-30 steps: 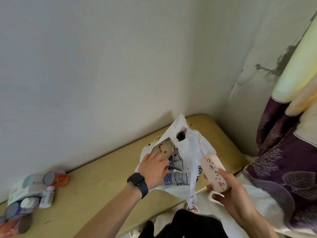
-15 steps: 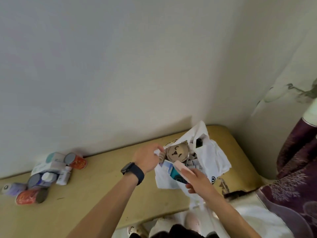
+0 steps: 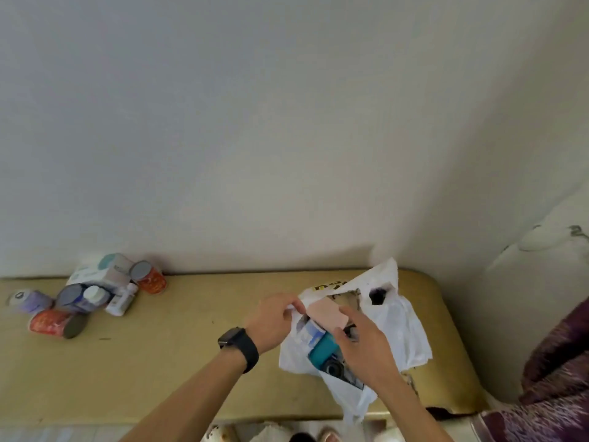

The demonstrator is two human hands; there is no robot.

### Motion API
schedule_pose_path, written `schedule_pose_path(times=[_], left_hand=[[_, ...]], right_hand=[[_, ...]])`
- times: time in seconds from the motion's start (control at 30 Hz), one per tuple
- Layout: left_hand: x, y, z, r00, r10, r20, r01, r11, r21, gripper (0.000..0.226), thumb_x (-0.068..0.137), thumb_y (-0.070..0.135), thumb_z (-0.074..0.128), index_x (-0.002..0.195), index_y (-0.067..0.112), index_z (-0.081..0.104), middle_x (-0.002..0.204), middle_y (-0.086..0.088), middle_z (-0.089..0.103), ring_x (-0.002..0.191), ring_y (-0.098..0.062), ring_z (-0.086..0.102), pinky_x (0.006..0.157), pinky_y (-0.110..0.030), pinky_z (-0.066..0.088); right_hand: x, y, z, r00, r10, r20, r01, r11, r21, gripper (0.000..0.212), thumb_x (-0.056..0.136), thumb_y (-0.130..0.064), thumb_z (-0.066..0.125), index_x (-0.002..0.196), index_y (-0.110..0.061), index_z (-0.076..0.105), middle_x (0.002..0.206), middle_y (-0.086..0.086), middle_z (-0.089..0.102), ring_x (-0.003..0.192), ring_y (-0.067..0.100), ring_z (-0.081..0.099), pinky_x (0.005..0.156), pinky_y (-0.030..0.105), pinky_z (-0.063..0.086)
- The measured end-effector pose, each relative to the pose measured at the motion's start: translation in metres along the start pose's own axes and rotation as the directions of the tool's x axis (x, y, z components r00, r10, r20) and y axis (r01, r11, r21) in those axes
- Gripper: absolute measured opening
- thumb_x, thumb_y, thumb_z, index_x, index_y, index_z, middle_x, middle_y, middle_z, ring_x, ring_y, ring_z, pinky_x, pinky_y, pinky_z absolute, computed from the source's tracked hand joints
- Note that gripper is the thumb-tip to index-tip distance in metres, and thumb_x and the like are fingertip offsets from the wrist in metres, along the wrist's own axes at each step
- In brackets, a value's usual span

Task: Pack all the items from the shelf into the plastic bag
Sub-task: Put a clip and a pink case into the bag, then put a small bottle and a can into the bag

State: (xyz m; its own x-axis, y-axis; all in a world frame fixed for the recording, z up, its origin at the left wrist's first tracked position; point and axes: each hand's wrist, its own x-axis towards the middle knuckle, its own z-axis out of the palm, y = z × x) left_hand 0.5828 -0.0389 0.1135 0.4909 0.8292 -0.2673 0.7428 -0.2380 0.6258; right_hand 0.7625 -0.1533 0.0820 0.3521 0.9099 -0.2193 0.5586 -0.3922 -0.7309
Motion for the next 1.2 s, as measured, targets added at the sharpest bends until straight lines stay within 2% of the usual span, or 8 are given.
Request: schedule_pose_path(times=[0.13, 0.23, 0.37, 0.5, 0.67, 0.83, 1.03, 1.2], left_hand=[[-0.007, -0.004, 0.011, 0.997, 0.052, 0.053, -0.052, 0.999, 0.010, 0.031, 0.099, 0.011, 0.042, 0.105, 0.033, 0.062, 0.114, 0.004, 0.061, 0.100, -0.012, 0.055, 0.086, -0.027, 0.047], [-0.017, -0.002, 0.013, 0.990, 0.090, 0.110, -0.085, 0.995, -0.051, 0.035, 0.100, 0.027, 0.046, 0.127, 0.048, 0.049, 0.123, 0.010, 0.053, 0.105, -0.010, 0.053, 0.087, -0.022, 0.046], [-0.033, -0.015, 0.001, 0.998, 0.058, 0.011, -0.057, 0.998, -0.034, 0.046, 0.096, 0.045, 0.048, 0.139, 0.052, 0.032, 0.137, 0.015, 0.046, 0.119, -0.007, 0.048, 0.098, -0.026, 0.044], [-0.047, -0.064, -0.022, 0.984, -0.060, -0.165, 0.086, 0.984, 0.154, 0.042, 0.096, 0.046, 0.045, 0.138, 0.042, 0.041, 0.141, 0.012, 0.046, 0.127, -0.013, 0.044, 0.104, -0.032, 0.038], [-0.078, -0.141, -0.066, 0.930, -0.265, -0.255, 0.306, 0.942, 0.137, 0.042, 0.097, 0.045, 0.042, 0.139, 0.038, 0.042, 0.144, 0.009, 0.044, 0.132, -0.017, 0.041, 0.108, -0.037, 0.035], [-0.109, -0.229, -0.108, 0.845, -0.444, -0.298, 0.485, 0.871, 0.077, 0.042, 0.097, 0.043, 0.042, 0.139, 0.036, 0.043, 0.145, 0.006, 0.042, 0.135, -0.019, 0.038, 0.109, -0.039, 0.033], [-0.124, -0.350, -0.125, 0.730, -0.644, -0.229, 0.657, 0.754, -0.026, 0.047, 0.097, 0.039, 0.044, 0.143, 0.032, 0.039, 0.151, 0.001, 0.037, 0.139, -0.022, 0.032, 0.112, -0.040, 0.029], [-0.118, -0.434, -0.117, 0.672, -0.741, -0.019, 0.741, 0.671, 0.015, 0.062, 0.097, 0.034, 0.046, 0.153, 0.035, 0.019, 0.162, -0.007, 0.012, 0.148, -0.032, 0.011, 0.120, -0.051, 0.015]], right_hand=[[-0.018, -0.022, -0.021, 0.995, -0.081, -0.059, 0.084, 0.995, 0.051, 0.034, 0.096, -0.035, 0.059, 0.128, -0.042, 0.054, 0.134, -0.019, 0.055, 0.125, 0.004, 0.049, 0.097, 0.016, 0.042], [-0.022, -0.038, -0.028, 0.981, -0.172, -0.089, 0.174, 0.985, 0.011, 0.031, 0.096, -0.035, 0.058, 0.125, -0.043, 0.057, 0.133, -0.027, 0.053, 0.126, -0.003, 0.044, 0.105, 0.017, 0.038], [-0.012, -0.056, -0.018, 0.942, -0.330, -0.070, 0.316, 0.936, -0.157, 0.027, 0.097, -0.037, 0.056, 0.123, -0.038, 0.063, 0.134, -0.027, 0.051, 0.128, -0.012, 0.035, 0.108, 0.004, 0.019], [0.006, -0.080, 0.012, 0.876, -0.481, 0.025, 0.471, 0.844, -0.256, 0.029, 0.095, -0.037, 0.051, 0.116, -0.030, 0.069, 0.131, -0.014, 0.061, 0.131, 0.010, 0.045, 0.112, 0.009, 0.017], [0.034, -0.129, 0.077, 0.805, -0.559, 0.199, 0.593, 0.763, -0.256, 0.032, 0.093, -0.037, 0.051, 0.113, -0.025, 0.073, 0.123, -0.006, 0.066, 0.122, 0.015, 0.049, 0.109, 0.010, 0.019], [0.062, -0.181, 0.169, 0.718, -0.540, 0.439, 0.675, 0.695, -0.248, 0.045, 0.093, -0.046, 0.041, 0.123, -0.027, 0.068, 0.130, -0.006, 0.063, 0.126, 0.016, 0.051, 0.112, 0.025, 0.030], [0.102, -0.237, 0.292, 0.647, -0.339, 0.683, 0.676, 0.669, -0.309, 0.063, 0.091, -0.052, 0.048, 0.148, -0.025, 0.041, 0.153, 0.001, 0.039, 0.141, 0.019, 0.031, 0.117, 0.027, 0.023], [0.163, -0.293, 0.380, 0.694, -0.281, 0.663, 0.662, 0.611, -0.433, 0.079, 0.088, -0.053, 0.057, 0.155, -0.033, 0.020, 0.163, 0.011, 0.015, 0.144, 0.034, 0.028, 0.116, 0.040, 0.028]])
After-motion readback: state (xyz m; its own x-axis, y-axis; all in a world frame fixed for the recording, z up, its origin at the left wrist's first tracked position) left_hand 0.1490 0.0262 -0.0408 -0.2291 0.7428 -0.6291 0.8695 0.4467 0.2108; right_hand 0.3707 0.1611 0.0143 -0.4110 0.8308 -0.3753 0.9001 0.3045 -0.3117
